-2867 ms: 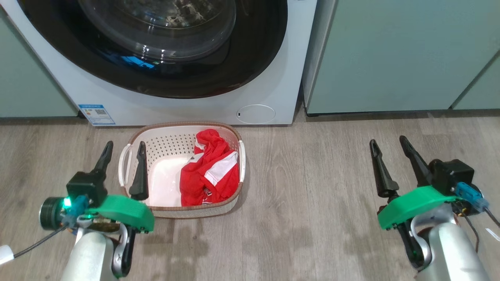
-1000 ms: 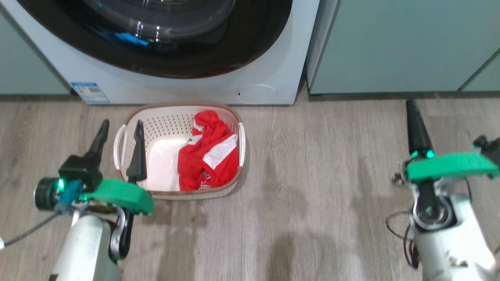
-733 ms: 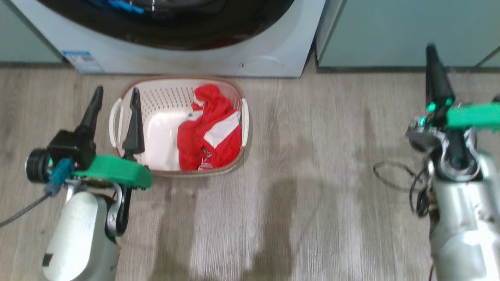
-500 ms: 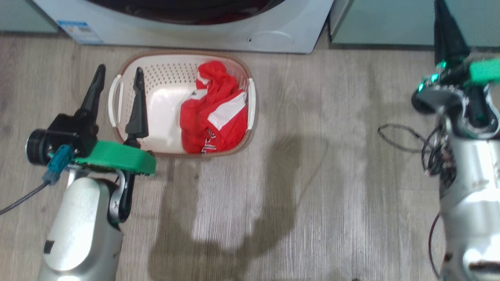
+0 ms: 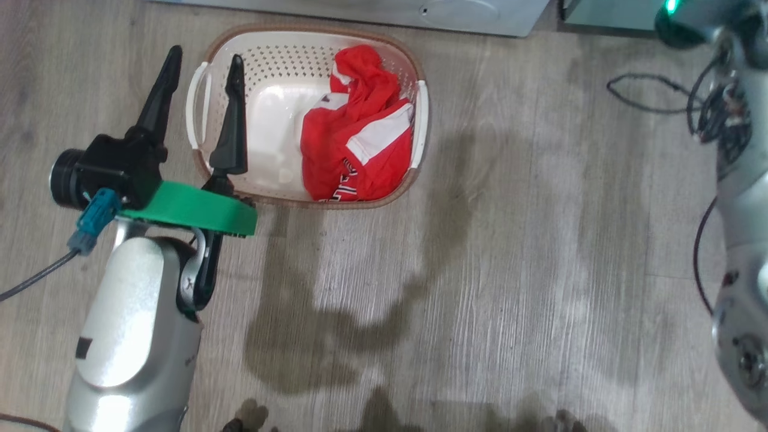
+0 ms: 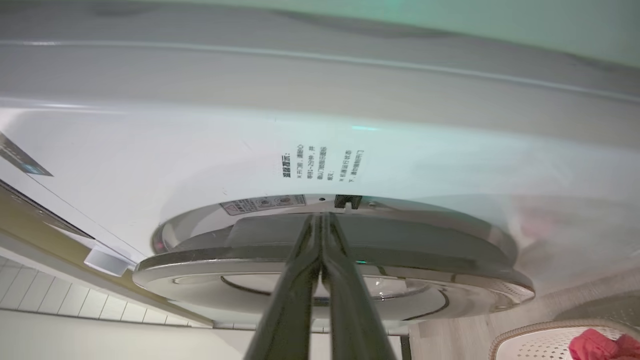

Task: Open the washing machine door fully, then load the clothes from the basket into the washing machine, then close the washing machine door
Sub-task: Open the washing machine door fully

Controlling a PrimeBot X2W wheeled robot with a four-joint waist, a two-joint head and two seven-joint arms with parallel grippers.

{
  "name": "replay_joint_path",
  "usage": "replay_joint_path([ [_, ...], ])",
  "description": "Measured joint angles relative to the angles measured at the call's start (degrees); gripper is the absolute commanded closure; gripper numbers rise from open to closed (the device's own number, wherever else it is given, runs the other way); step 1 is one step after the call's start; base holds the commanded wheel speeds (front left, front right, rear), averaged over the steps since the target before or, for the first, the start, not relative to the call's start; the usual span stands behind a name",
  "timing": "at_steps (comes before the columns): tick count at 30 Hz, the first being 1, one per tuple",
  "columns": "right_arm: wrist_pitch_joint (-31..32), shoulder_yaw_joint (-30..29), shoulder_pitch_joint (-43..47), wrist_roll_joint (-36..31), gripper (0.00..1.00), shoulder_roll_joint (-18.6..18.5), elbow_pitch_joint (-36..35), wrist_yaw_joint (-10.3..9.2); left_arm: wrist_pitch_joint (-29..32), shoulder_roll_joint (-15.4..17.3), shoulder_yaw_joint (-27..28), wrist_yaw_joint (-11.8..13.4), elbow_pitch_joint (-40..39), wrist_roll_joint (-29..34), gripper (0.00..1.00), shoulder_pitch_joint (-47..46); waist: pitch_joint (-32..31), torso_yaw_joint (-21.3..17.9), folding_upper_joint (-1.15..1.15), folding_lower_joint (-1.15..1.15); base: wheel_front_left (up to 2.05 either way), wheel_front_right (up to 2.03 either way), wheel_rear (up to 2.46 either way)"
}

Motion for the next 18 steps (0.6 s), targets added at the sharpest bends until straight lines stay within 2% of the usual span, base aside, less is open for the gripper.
replay_joint_path([
  [10, 4.9, 3.0, -9.5, -2.1, 1.0, -2.4, 8.0, 0.0, 0.0, -1.3, -0.7, -1.0, -0.1, 1.0, 0.0, -1.1, 1.8, 2.1, 0.0, 0.0, 0.0, 0.0, 0.0],
  [18, 7.1, 4.3, -15.4, -3.4, 1.0, -2.4, 13.2, 0.0, -0.2, -1.9, -0.5, -1.5, -0.4, 1.6, 0.0, -1.2, 3.2, 2.4, 0.0, 0.0, 0.0, 0.0, 0.0],
])
